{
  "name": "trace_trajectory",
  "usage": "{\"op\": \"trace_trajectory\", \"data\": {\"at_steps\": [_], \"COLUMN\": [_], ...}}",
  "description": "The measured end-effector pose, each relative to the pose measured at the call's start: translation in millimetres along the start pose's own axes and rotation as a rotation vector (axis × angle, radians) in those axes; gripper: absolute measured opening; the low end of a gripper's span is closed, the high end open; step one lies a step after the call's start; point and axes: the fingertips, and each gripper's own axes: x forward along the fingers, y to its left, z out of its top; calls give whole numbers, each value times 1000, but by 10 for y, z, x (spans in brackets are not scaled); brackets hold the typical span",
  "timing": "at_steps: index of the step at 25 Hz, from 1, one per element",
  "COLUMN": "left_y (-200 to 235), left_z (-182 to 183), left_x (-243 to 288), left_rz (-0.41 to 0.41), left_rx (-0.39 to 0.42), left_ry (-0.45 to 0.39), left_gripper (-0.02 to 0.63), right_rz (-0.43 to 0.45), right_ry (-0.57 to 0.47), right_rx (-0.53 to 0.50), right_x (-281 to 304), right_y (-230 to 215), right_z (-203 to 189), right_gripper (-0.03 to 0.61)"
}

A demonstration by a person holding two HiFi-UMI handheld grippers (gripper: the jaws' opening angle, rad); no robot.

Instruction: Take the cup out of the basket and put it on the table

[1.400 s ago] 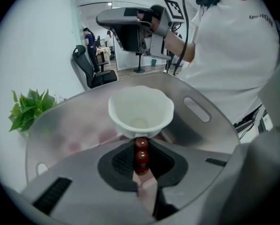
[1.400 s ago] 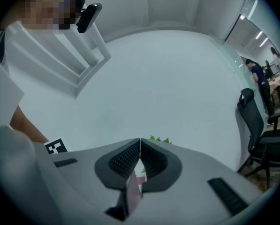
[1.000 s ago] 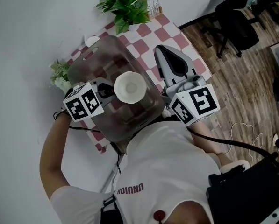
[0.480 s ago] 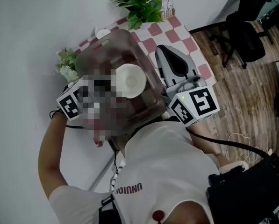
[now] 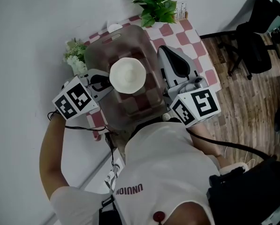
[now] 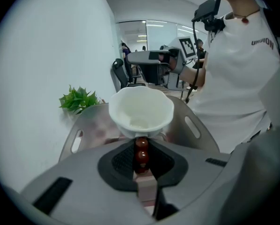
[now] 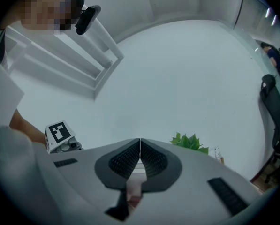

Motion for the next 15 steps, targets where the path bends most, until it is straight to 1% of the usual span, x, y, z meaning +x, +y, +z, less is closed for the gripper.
{"op": "trace_trajectory", "data": {"at_steps": [5,8,15], "left_y": [1,-5,-18], "left_z": [0,4,-21], "left_x": [-146,-245,-444], "left_rz": [79,121,228], "left_rx": [-40,-81,-147], "left_ry": [-29,-56,-105], "left_gripper": [46,46,46], "right_rz": [44,74,147], "right_ry": [6,12,27], "right_rx": [3,5,9], "right_x": [29,49,90], "right_y": [121,201,388], "right_z": [-25,-40,-104], "right_gripper": [18,18,18]}}
